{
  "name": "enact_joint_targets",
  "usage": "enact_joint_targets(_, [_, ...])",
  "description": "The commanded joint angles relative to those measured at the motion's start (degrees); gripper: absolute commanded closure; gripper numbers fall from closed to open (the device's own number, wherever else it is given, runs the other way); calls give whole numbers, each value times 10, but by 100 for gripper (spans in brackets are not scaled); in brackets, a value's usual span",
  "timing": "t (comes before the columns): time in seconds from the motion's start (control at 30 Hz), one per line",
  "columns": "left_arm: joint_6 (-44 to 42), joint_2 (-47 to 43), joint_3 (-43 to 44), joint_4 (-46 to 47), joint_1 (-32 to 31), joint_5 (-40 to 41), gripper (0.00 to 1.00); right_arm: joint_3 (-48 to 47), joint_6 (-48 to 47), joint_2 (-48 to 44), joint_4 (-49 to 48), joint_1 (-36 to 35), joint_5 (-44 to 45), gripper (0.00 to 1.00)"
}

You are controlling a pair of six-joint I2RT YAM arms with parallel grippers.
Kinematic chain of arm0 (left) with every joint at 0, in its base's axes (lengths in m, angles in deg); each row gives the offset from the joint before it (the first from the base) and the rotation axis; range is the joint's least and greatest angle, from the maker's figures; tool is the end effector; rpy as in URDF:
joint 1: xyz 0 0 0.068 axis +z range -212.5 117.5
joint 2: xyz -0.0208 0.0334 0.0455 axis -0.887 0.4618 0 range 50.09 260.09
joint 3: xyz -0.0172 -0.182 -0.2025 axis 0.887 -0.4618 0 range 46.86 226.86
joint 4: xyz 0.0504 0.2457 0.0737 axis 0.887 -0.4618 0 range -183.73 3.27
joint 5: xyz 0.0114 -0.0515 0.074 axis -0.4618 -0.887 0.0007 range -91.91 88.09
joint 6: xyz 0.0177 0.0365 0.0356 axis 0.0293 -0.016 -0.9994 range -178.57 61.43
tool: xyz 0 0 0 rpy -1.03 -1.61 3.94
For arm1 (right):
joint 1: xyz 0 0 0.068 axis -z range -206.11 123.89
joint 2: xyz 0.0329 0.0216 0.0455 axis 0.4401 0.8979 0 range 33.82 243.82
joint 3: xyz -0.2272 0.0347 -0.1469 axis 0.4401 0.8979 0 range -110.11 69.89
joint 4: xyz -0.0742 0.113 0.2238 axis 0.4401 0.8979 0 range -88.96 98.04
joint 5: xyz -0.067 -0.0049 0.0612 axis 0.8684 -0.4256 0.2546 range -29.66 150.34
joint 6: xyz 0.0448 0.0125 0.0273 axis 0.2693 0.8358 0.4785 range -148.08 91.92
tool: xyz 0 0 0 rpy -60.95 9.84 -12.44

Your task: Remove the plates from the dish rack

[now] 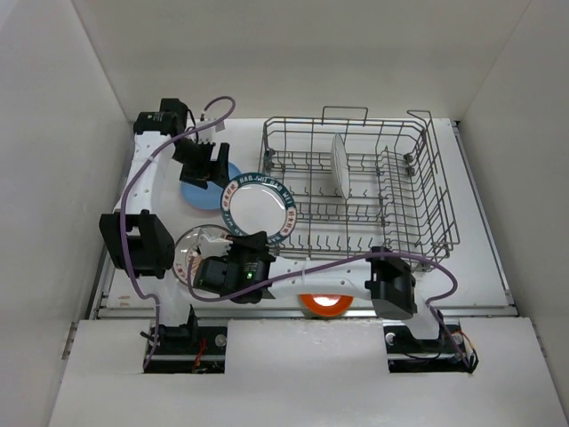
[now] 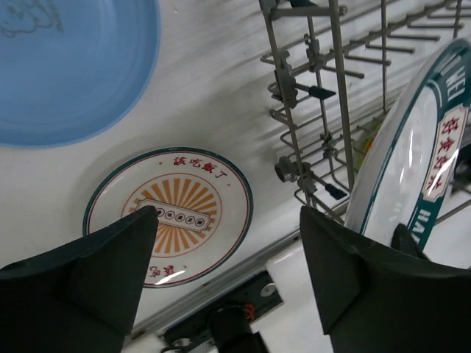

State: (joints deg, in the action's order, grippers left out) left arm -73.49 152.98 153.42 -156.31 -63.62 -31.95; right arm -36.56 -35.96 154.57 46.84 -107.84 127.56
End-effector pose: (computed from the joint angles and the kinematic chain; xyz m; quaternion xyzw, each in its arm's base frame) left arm 0.3619 -0.0250 0.3507 0.1853 0.9278 -0.2274 0.2305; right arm 0.0974 0.4415 0.2619 -0.4657 0.6715 -0.2985 0.4930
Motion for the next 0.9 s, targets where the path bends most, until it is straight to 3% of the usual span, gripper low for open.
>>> enact_joint_targets(0.0, [-24,-5,-8,-34,-10,-8,28,-7,-5,-3,-33,-11,56,100])
enact_joint_targets(0.03, [-30,0,-3,-41,-10,-14,37,-7,1,-3,-33,-11,56,100])
enact_joint_targets(0.07, [-30,6,2,-58,-10,-23,52,-7,1,-3,-39,-11,56,100])
enact_joint_targets(0.1, [-38,18,8,-68,-10,-30,58,-7,1,-3,-39,-11,56,100])
enact_joint_targets(0.2, [-79,38,42,-131,-10,-98,64,-7,1,-3,-39,-11,49,100])
enact_joint_targets(0.27, [-87,50,75,-156,-10,-110,56,-7,1,-8,-39,-11,48,100])
enact_joint_targets(0.37, [-47,40,96,-122,7,-78,41,9,8,-21,-39,-11,48,100])
enact_joint_targets(0.47, [-19,26,129,-90,29,-78,12,34,33,-40,-17,-11,43,100])
enact_joint_targets(0.57, [-29,17,156,-90,35,-127,0,52,45,-47,-5,-11,38,100])
enact_joint_targets(0.67, [-42,3,156,-95,18,-179,0,47,45,-47,1,-11,38,100])
enact_joint_targets(0.87, [-65,-10,78,-108,-64,-87,0,20,45,-29,6,-6,38,100])
